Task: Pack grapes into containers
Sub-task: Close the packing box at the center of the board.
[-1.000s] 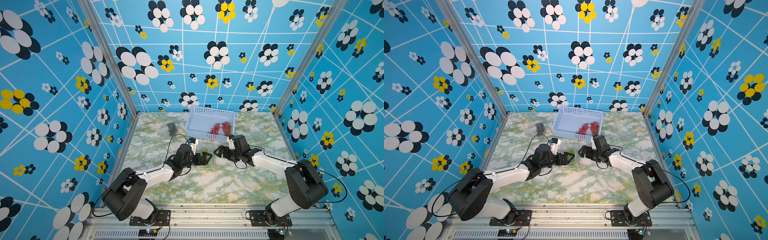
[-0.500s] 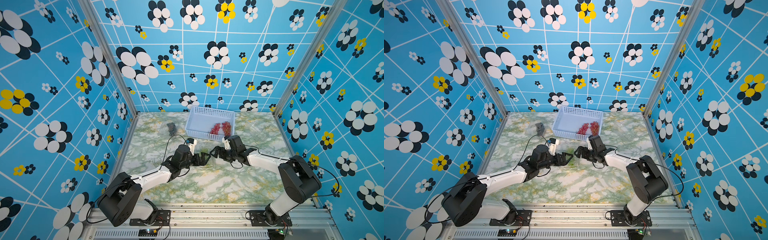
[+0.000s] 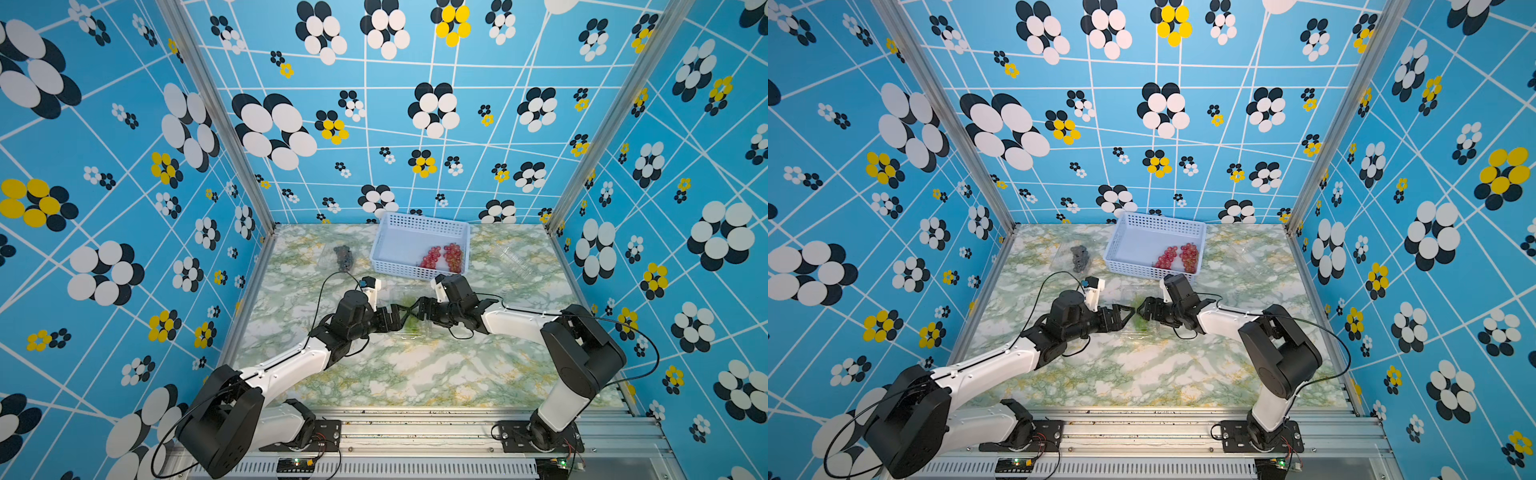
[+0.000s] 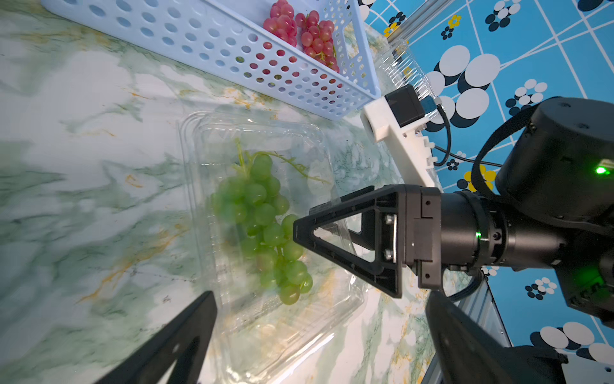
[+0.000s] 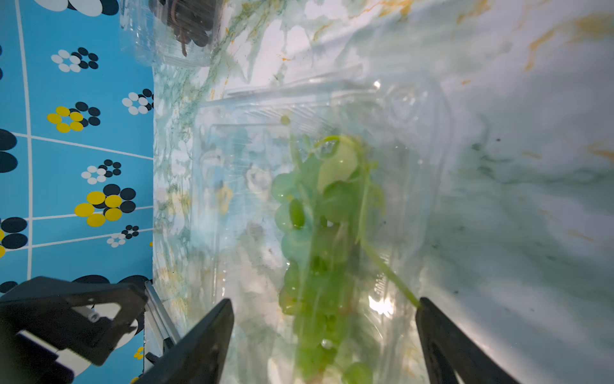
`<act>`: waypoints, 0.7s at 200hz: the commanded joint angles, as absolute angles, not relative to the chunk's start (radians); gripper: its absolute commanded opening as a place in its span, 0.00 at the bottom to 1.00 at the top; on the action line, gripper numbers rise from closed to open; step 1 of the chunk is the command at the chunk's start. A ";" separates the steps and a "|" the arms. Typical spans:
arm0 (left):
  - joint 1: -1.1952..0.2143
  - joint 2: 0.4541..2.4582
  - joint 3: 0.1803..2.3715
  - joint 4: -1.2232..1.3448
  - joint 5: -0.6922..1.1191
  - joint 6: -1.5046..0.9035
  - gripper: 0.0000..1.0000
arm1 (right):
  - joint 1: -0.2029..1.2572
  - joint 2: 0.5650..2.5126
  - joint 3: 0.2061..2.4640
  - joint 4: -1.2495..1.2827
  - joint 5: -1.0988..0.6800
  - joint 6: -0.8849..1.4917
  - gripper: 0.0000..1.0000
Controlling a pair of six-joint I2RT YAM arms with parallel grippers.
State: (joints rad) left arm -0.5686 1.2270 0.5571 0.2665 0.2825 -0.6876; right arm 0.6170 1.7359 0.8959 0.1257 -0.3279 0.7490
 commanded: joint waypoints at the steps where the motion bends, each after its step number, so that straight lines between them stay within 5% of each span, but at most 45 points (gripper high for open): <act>1: -0.538 1.169 0.531 0.206 0.277 -0.675 1.00 | 0.641 1.770 0.932 0.134 -0.320 0.776 0.86; 140: -0.472 0.927 0.466 0.029 0.304 -0.705 0.99 | 0.755 1.973 1.229 0.059 -0.272 0.817 0.85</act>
State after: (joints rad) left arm -0.4831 0.9161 0.4808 0.0422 0.2878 -0.6910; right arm 0.7525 1.9686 1.2144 0.1081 -0.2928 0.8127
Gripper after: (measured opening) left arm 0.995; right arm 0.847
